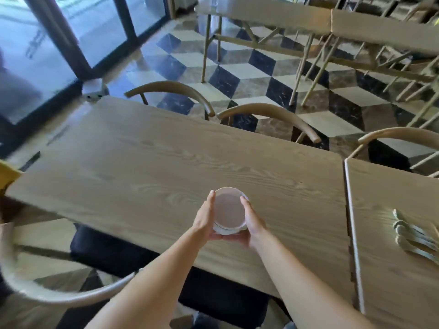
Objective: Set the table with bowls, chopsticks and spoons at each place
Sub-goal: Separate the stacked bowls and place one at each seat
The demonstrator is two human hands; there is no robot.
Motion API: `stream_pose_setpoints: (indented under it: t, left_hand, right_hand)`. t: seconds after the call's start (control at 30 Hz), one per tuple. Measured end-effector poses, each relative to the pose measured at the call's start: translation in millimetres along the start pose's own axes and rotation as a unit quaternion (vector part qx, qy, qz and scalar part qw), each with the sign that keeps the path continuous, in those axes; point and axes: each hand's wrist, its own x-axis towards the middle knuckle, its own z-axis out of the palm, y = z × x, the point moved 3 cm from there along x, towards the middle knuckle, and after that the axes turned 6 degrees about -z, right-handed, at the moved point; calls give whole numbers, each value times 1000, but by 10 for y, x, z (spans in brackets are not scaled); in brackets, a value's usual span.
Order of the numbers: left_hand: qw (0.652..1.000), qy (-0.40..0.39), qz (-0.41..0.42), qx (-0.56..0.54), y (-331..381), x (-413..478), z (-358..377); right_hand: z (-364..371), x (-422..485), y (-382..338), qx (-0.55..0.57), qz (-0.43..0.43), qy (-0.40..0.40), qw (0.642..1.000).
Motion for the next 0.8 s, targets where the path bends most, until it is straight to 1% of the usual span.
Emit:
stream_pose_setpoints:
  t: [0.13, 0.23, 0.4, 0.47, 0.63, 0.8]
  left_hand:
    - [1000, 17, -1, -21, 130, 28, -431]
    - [999, 27, -6, -40, 229, 37, -649]
    - [996, 36, 3, -85, 452, 144, -961]
    - [994, 41, 5, -102, 572, 211, -1053]
    - [990, 41, 15, -133, 961, 404, -1180]
    - [987, 30, 22, -156, 1235, 730, -1251]
  right_hand:
    - [450, 98, 105, -13, 0, -18, 1000]
    - [718, 185, 122, -31, 5, -49, 998]
    - [1118, 284, -12, -100, -2, -61, 993]
    - [1288, 361, -84, -120, -6, -59, 991]
    - [1652, 592, -294, -130, -28, -65, 989]
    - [1857, 888, -480, -136, -30, -72, 988]
